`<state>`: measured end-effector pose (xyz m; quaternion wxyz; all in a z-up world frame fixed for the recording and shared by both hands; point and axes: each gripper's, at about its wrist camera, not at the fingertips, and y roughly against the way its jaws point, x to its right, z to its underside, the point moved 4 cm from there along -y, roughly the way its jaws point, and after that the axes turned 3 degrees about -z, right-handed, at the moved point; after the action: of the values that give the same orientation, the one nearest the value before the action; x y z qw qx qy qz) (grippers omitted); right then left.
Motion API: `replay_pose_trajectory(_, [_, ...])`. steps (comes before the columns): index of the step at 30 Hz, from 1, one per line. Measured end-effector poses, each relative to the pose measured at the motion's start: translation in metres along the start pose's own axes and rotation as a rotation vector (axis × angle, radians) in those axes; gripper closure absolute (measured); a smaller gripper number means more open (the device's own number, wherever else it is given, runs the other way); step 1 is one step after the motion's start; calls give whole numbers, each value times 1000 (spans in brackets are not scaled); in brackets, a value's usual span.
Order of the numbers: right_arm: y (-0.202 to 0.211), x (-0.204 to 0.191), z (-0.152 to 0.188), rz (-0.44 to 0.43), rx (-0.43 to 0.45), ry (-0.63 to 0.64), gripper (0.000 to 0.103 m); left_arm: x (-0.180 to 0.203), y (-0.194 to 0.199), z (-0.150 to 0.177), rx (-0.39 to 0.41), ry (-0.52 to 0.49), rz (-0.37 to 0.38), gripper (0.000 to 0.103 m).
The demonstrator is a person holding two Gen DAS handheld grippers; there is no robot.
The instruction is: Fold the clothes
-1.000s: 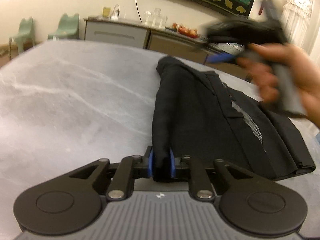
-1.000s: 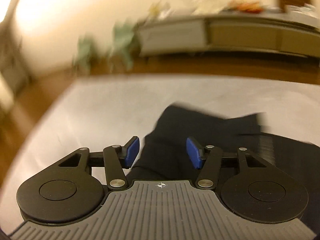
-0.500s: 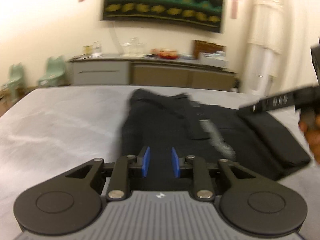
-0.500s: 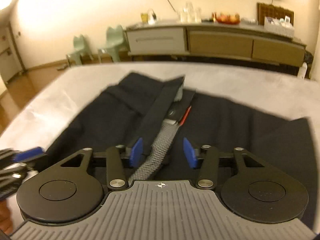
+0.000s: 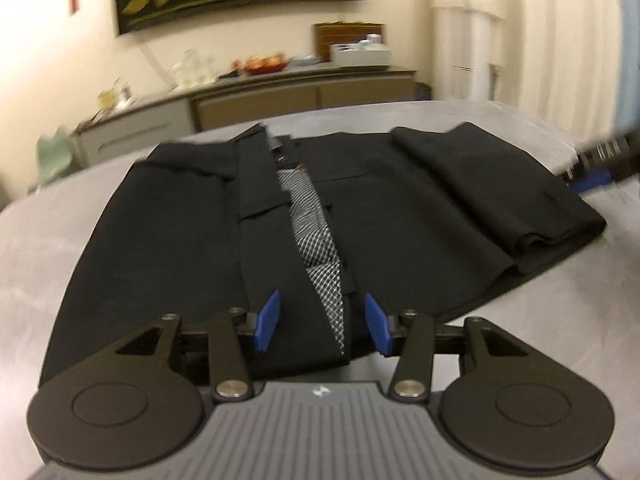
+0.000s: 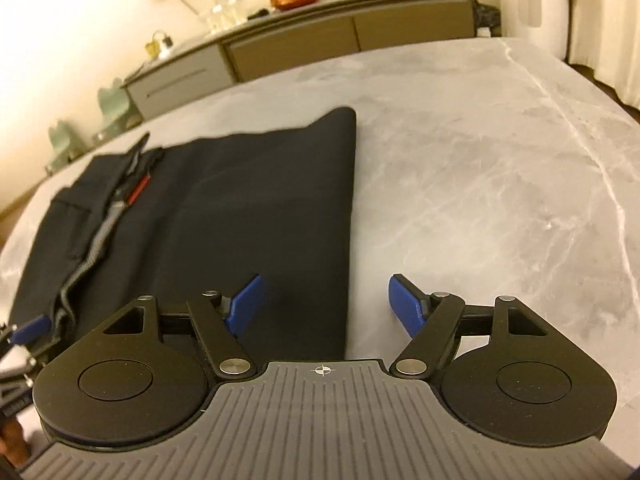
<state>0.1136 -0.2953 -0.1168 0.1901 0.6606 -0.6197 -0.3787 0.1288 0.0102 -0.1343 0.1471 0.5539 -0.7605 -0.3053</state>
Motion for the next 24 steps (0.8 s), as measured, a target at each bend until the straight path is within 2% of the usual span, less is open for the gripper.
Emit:
replay_pose_trajectory(1, [-1, -2, 4, -7, 3, 24, 40, 4, 0, -1, -13, -9, -23, 56])
replay_pose_trajectory(2, [-4, -7, 6, -19, 1, 58, 68, 8, 1, -3, -29, -17, -32, 58])
replay_pose_trajectory(5, [-1, -9, 5, -40, -8, 73, 86, 20, 7, -10, -86, -61, -25, 58])
replay_pose_trajectory(7, [-1, -5, -3, -52, 10, 42, 96, 23, 19, -26, -91, -31, 12, 61])
replay_pose_trajectory(8, [-1, -3, -8, -59, 20, 24, 97, 25, 27, -37, -80, -8, 33, 61])
replay_pose_trajectory(9, [2, -1, -10, -67, 29, 12, 97, 28, 33, -49, -53, 0, 45, 60])
replay_pose_trajectory(11, [11, 4, -10, -81, 43, -2, 97, 36, 43, -75, 1, -4, 60, 45])
replay_pose_trajectory(12, [11, 7, -9, -88, 38, -21, 94, 40, 43, -86, 25, -23, 51, 43])
replay_pose_trajectory(13, [6, 11, -9, -96, 27, -48, 80, 44, 39, -96, 35, -44, 36, 40])
replay_pose_trajectory(14, [-2, 14, -9, -103, 16, -77, 73, 47, 32, -102, 20, -56, 29, 40])
replay_pose_trajectory(15, [-7, 18, -9, -110, 11, -100, 71, 50, 23, -104, -8, -52, 35, 40])
replay_pose_trajectory(17, [-7, 24, -7, -114, 10, -128, 56, 60, 5, -105, -60, -53, 59, 40])
replay_pose_trajectory(18, [-6, 25, -7, -111, 11, -135, 54, 65, -3, -103, -79, -65, 65, 40])
replay_pose_trajectory(20, [-1, 25, -9, -116, 24, -140, 49, 70, -14, -93, -103, -84, 20, 40])
replay_pose_trajectory(24, [9, 17, -13, -126, 51, -123, 38, 54, -22, -69, -150, 8, 23, 40])
